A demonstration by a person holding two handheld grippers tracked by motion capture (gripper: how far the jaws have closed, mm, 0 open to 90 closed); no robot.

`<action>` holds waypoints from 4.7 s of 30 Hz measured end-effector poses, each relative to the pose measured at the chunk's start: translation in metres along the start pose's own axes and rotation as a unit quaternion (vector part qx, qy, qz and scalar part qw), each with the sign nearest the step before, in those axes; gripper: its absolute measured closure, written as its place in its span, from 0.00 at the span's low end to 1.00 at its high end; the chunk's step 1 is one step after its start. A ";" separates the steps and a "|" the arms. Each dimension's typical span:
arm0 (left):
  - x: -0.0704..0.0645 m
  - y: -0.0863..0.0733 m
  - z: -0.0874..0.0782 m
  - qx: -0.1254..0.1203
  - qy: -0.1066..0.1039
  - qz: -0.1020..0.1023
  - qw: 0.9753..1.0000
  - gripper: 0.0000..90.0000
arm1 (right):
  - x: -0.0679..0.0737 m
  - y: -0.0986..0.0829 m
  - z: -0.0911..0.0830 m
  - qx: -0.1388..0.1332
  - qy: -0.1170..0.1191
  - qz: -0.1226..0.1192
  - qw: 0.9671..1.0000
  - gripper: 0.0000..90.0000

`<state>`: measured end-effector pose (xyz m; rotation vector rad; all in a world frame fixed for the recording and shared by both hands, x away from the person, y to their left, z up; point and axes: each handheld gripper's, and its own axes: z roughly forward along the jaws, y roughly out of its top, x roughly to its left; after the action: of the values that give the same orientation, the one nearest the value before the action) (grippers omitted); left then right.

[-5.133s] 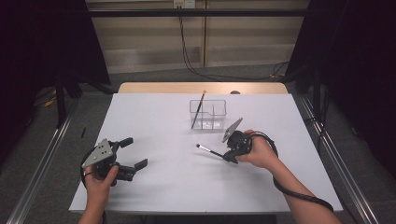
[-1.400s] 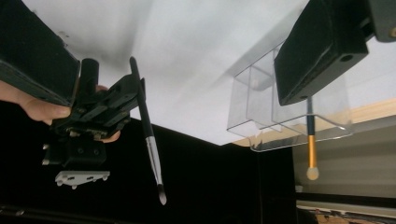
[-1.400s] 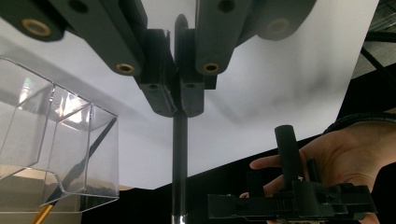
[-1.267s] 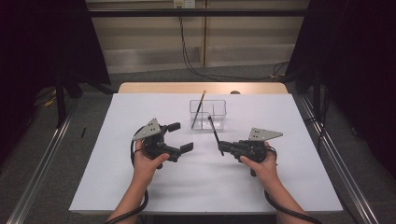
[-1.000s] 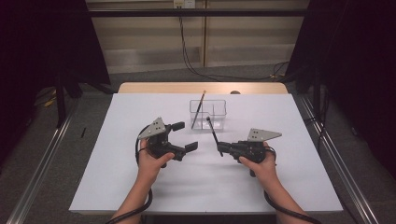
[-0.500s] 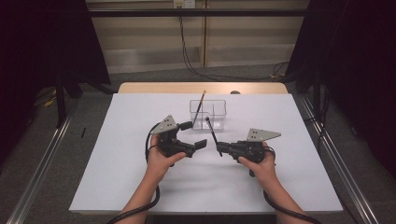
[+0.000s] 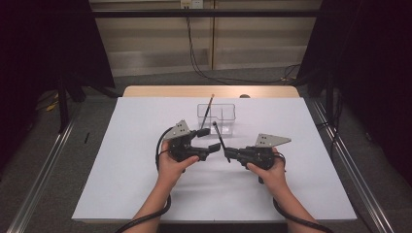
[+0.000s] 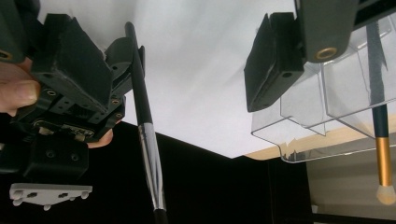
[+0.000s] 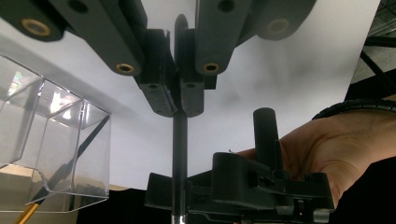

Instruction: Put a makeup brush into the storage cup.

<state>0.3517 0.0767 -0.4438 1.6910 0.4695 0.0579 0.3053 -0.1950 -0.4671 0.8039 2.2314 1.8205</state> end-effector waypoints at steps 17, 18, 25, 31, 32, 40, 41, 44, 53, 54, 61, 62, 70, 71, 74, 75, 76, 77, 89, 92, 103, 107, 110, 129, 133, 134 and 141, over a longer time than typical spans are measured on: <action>-0.007 0.004 0.007 0.011 -0.019 0.012 1.000 0.40 | 0.002 0.000 0.002 -0.001 0.007 -0.002 1.000 0.94; -0.007 0.004 0.007 0.013 -0.011 0.014 1.000 0.40 | 0.002 0.000 0.003 -0.001 0.007 -0.003 1.000 0.94; -0.005 0.003 0.005 0.011 -0.008 0.005 1.000 0.40 | 0.003 0.000 0.003 -0.003 0.009 -0.002 1.000 0.94; -0.002 0.002 0.008 0.009 -0.003 0.004 1.000 0.26 | 0.003 0.000 0.003 -0.004 0.009 -0.005 1.000 0.94; -0.002 0.002 0.009 0.010 -0.006 -0.002 1.000 0.21 | 0.003 0.001 0.003 -0.005 0.010 -0.005 1.000 0.94; 0.000 0.005 0.015 0.013 -0.009 -0.047 0.999 0.05 | 0.003 0.001 0.003 -0.004 0.011 -0.007 1.000 0.94; 0.000 0.005 0.015 0.010 -0.010 -0.052 0.999 0.03 | 0.003 0.001 0.003 -0.005 0.010 -0.007 1.000 0.94; 0.000 0.005 0.015 0.011 -0.011 -0.040 0.999 0.11 | 0.003 0.001 0.003 -0.005 0.011 -0.007 1.000 0.94; -0.002 0.004 0.017 0.023 -0.016 -0.016 0.999 0.41 | 0.004 0.002 0.002 -0.007 0.012 -0.008 1.000 0.94; -0.003 0.005 0.016 0.024 -0.009 -0.010 1.000 0.42 | 0.004 0.002 0.002 -0.007 0.013 -0.008 1.000 0.94; -0.004 0.005 0.016 0.030 -0.008 -0.004 1.000 0.48 | 0.004 0.002 0.003 -0.008 0.012 -0.010 1.000 0.94; -0.004 0.005 0.016 0.028 -0.008 -0.006 1.000 0.48 | 0.004 0.002 0.003 -0.007 0.011 -0.011 1.000 0.94; -0.003 0.007 0.016 0.024 -0.026 -0.036 0.999 0.40 | 0.005 0.002 0.003 -0.010 0.013 -0.012 1.000 0.94; -0.004 0.007 0.015 0.023 -0.025 -0.033 0.999 0.39 | 0.005 0.002 0.003 -0.011 0.014 -0.012 1.000 0.94; -0.004 0.007 0.017 0.023 -0.010 0.010 1.000 0.33 | 0.005 0.002 0.002 -0.011 0.014 -0.013 1.000 0.94; -0.004 0.008 0.018 0.025 -0.008 0.009 1.000 0.32 | 0.005 0.002 0.002 -0.012 0.014 -0.013 1.000 0.94; -0.004 0.008 0.019 0.027 -0.005 -0.004 1.000 0.32 | 0.005 0.002 0.002 -0.012 0.014 -0.012 1.000 0.94; -0.003 0.008 0.019 0.031 0.002 -0.005 1.000 0.31 | 0.005 0.002 0.002 -0.012 0.015 -0.013 1.000 0.94; -0.003 0.009 0.019 0.015 -0.021 -0.028 0.999 0.49 | 0.006 0.004 0.002 -0.017 0.012 -0.014 1.000 0.94; -0.003 0.006 0.020 0.008 -0.038 -0.044 0.998 0.63 | 0.006 0.004 0.002 -0.016 0.008 -0.014 1.000 0.94; -0.004 0.006 0.022 -0.012 -0.069 -0.061 0.996 0.91 | 0.004 0.003 0.001 -0.025 0.002 -0.006 1.000 0.94; -0.001 0.006 0.018 -0.036 -0.071 -0.074 0.994 0.90 | 0.003 0.002 0.000 -0.025 -0.001 -0.006 1.000 0.94; 0.000 0.006 0.017 -0.039 -0.073 -0.074 0.994 0.91 | 0.002 0.000 0.000 -0.026 0.000 -0.002 1.000 0.94; -0.001 0.012 0.017 -0.039 -0.076 -0.049 0.995 0.93 | 0.002 -0.002 0.001 -0.022 -0.014 -0.001 1.000 0.82; 0.000 0.014 0.016 -0.038 -0.073 -0.042 0.996 0.93 | 0.003 0.000 -0.002 -0.020 -0.024 -0.004 1.000 0.69; 0.001 0.014 0.016 -0.038 -0.071 -0.041 0.996 0.93 | 0.003 0.000 -0.002 -0.019 -0.025 -0.006 0.999 0.64; 0.004 0.014 0.013 -0.034 -0.058 -0.037 0.997 0.93 | 0.001 0.002 -0.007 -0.012 -0.029 -0.007 0.999 0.43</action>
<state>0.3630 0.0644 -0.4332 1.6002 0.4384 -0.0767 0.3022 -0.2000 -0.4634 0.8237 2.1703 1.7913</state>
